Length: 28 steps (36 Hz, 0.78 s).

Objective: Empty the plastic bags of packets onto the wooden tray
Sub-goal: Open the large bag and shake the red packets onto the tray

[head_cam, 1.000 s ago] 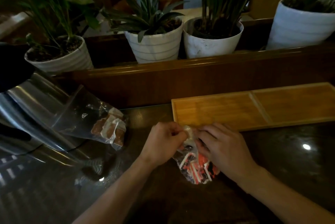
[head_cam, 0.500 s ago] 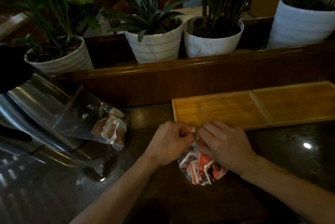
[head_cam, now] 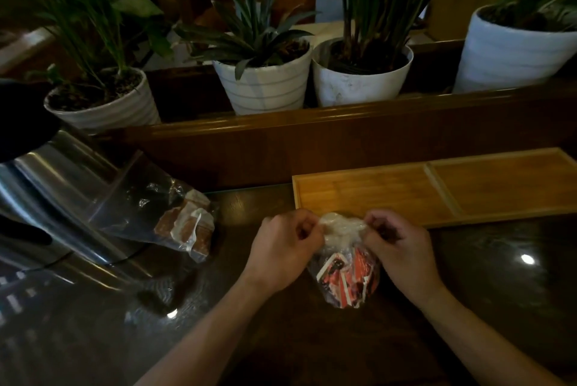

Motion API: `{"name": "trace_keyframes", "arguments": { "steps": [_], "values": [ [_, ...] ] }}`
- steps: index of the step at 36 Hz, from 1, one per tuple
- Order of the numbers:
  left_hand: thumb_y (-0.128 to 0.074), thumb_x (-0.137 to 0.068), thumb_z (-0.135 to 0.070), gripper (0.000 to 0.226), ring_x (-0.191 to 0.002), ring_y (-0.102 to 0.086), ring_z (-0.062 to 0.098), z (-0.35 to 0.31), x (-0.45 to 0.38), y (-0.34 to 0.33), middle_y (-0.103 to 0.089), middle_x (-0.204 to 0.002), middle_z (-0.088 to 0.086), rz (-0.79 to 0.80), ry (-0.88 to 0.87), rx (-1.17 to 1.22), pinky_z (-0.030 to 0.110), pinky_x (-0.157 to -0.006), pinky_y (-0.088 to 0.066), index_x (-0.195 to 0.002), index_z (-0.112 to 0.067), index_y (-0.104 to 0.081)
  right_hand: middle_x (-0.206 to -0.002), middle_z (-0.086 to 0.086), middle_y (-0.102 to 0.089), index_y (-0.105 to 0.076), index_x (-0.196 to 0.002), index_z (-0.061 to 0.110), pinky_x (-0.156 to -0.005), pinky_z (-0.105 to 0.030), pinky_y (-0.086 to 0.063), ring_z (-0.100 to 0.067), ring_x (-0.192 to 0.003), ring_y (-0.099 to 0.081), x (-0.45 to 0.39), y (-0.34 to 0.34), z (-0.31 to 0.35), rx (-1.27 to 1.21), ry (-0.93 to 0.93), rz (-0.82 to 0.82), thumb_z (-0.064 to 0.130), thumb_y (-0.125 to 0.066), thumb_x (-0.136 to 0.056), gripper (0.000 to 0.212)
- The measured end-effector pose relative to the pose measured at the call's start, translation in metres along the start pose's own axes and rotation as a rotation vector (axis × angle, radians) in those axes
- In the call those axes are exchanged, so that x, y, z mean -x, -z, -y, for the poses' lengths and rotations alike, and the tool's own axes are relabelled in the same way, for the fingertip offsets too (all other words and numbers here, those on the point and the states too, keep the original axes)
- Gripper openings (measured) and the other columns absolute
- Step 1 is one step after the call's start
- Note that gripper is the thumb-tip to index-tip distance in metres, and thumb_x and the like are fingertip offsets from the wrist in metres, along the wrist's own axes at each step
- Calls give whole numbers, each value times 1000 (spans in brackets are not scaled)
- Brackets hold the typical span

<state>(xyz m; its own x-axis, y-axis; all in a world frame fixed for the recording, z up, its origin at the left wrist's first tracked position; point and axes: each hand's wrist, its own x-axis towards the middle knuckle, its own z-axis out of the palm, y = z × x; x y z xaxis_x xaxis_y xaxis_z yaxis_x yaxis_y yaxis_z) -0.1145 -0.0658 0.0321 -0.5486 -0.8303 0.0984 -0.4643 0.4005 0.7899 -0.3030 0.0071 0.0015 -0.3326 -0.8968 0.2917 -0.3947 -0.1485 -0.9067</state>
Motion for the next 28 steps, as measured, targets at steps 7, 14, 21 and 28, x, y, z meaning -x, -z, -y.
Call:
{"name": "trace_keyframes", "arguments": {
  "steps": [7,14,21,28],
  "values": [
    [-56,-97,-19,12,-75,-71,9,4,-6,-2,-72,-89,-6,4,43,60,30,-66,-61,-104,-19,-66,-98,14,-72,-65,-95,36,-69,-25,-57,-6,-91,-69,4,3,-3,-193,-225,42,26,-70,-83,16],
    [-61,-94,-13,13,-87,-72,7,2,-9,1,-73,-98,-7,55,-52,251,28,-75,-61,-106,-17,-66,-105,24,-70,-59,-101,52,-67,-14,-54,1,-92,-68,-2,15,19,-183,-159,67,48,-66,-76,26],
    [-67,-84,9,29,-115,-62,19,-10,-8,11,-55,-125,7,157,-191,422,31,-94,-53,-103,-14,-67,-107,1,-74,-71,-103,28,-70,-29,-56,-19,-98,-70,-23,26,40,-530,-283,-31,33,-67,-80,24],
    [-61,-87,-4,24,-99,-67,25,-36,-14,26,-69,-104,5,268,-140,602,40,-87,-55,-103,-21,-69,-104,-7,-73,-70,-102,17,-72,-34,-57,-22,-97,-70,-54,26,75,-826,-255,17,11,-57,-90,19]
  ]
}}
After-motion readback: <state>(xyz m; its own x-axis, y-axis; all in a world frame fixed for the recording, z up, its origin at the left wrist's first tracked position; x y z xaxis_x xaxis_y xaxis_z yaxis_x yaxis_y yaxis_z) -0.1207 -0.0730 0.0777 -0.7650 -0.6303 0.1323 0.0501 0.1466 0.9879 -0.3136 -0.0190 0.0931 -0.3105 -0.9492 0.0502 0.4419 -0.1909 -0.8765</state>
